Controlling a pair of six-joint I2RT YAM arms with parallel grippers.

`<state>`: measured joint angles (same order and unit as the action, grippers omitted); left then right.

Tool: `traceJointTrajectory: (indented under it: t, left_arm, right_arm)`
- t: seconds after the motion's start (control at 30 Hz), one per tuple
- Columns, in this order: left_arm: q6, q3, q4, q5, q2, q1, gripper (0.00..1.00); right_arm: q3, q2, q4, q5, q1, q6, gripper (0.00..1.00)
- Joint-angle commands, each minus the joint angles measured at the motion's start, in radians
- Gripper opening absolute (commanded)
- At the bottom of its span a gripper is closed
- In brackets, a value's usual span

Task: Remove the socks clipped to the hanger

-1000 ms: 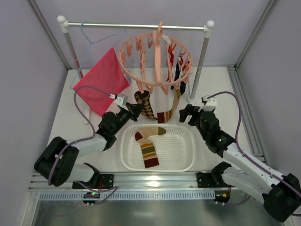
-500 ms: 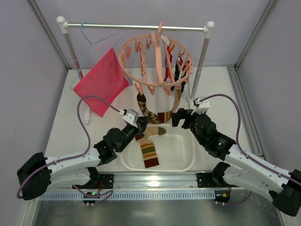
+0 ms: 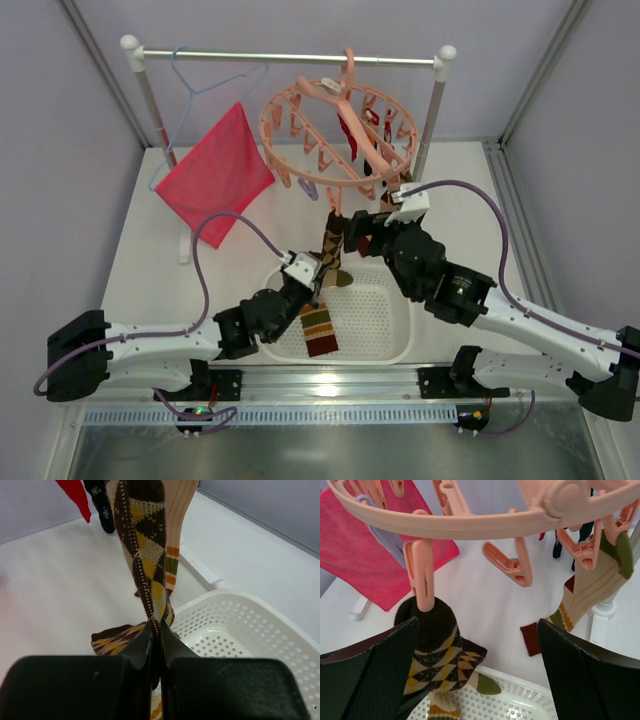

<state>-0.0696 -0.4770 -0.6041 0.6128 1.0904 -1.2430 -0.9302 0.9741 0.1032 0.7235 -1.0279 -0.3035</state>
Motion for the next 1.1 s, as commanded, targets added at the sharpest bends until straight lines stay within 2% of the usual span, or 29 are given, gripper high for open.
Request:
traceJointTrajectory:
  t: [0.0, 0.17, 0.6, 1.07]
  left_arm:
    - [0.004, -0.052, 0.009, 0.061, 0.000, -0.016, 0.00]
    - [0.002, -0.089, 0.050, 0.077, 0.025, -0.032, 0.00]
    - [0.008, -0.129, 0.058, 0.117, 0.052, -0.068, 0.00]
    - [0.016, -0.138, 0.047, 0.133, 0.080, -0.104, 0.00]
  right_arm:
    - [-0.103, 0.040, 0.013, 0.060, -0.030, 0.061, 1.00]
    - [-0.246, 0.129, 0.085, 0.093, -0.067, 0.087, 1.00]
    - [-0.390, 0.236, 0.280, 0.238, -0.080, 0.003, 1.00]
    - [-0.464, 0.353, 0.300, 0.284, -0.081, -0.009, 1.00]
